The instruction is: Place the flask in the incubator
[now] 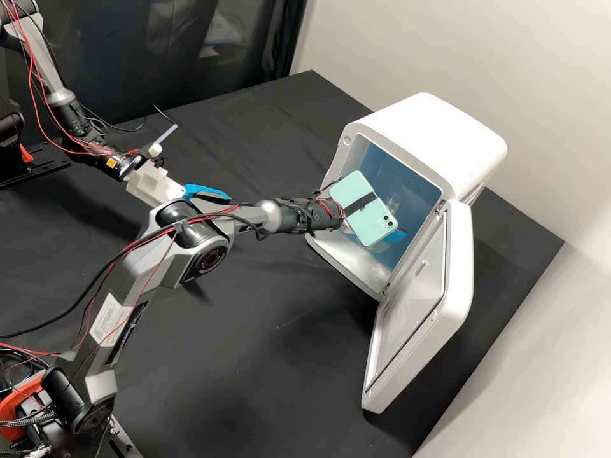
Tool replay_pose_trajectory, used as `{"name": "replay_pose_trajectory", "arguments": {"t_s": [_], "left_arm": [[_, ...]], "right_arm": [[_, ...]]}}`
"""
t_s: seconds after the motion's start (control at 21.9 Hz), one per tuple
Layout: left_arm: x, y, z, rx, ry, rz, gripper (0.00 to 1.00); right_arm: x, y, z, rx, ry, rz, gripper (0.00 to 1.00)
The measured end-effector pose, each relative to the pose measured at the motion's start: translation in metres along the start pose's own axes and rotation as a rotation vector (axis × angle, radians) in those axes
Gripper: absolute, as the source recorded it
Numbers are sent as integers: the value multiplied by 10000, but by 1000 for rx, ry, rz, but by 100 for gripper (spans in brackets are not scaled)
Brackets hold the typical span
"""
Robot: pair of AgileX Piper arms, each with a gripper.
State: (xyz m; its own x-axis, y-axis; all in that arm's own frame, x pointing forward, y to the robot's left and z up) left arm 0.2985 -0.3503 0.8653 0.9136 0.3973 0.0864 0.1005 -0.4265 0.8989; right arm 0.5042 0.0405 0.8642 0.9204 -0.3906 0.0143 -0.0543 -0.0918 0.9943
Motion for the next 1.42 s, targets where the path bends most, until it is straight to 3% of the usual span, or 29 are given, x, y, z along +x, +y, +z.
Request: {"name": "replay_pose_trajectory", "arguments": {"t_s": [0.05,0.14,0.23,0.41,0.64,0.87,1.1,1.42], "left_arm": [[0,0,0,0,0,0,100],[0,0,0,0,0,0,100],[0,0,0,0,0,0,100],[1,-3,-1,0,0,-1,100],[11,-28,-8,0,3,-9,100],[11,-28,-8,0,3,-9,100],[11,-28,-8,0,3,-9,100],[11,-29,-2,1,1,-10,100]], "right_arm": [[33,5,-14,14,-9,2,0],[132,7,-48,-5,-32,-2,0],[224,-31,-79,-2,-48,-16,0],[351,-199,-168,-54,-29,-33,0],[374,-383,-269,-88,-3,-55,0],[420,-512,-217,-93,-16,-74,0],[417,-540,-210,-89,-33,-66,0],[440,-634,-104,-94,-67,-83,0]]}}
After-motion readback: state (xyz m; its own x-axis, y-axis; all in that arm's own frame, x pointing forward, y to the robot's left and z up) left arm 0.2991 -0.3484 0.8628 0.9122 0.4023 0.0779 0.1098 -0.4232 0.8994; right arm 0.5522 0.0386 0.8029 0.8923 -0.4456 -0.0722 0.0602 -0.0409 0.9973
